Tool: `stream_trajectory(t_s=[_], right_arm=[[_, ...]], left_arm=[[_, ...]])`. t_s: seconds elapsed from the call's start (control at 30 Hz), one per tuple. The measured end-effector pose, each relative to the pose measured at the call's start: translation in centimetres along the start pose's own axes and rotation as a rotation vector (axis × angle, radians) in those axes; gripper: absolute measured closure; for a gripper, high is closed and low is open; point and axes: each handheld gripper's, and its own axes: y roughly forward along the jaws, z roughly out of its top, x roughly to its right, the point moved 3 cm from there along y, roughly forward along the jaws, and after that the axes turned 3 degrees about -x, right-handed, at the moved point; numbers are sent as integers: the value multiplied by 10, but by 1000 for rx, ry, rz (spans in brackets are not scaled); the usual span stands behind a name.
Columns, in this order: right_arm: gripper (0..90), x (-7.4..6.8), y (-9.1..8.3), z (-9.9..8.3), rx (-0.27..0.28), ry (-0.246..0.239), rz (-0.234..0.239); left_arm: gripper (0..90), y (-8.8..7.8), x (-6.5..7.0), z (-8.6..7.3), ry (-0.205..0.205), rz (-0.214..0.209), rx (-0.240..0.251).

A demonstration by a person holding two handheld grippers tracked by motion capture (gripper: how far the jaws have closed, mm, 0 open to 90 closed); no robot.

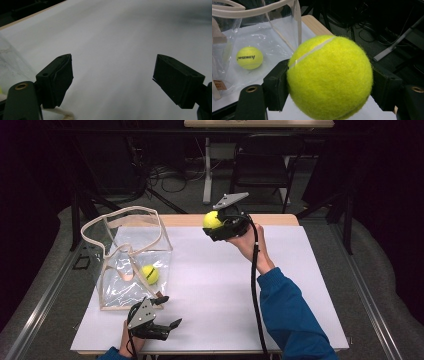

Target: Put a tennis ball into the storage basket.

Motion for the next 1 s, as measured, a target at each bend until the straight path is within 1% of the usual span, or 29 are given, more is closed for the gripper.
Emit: stream_trajectory(t_s=[0.8, 0.83, 1.0], right_arm=[[263, -9, 4, 20, 7, -28, 13], [262, -9, 5, 21, 8, -35, 12], [262, -12, 6, 26, 8, -42, 15]], left_arm=[[160, 0, 0, 0, 1, 1, -1], [160, 0, 0, 0, 2, 1, -1], [160, 1, -1, 0, 0, 3, 2]])
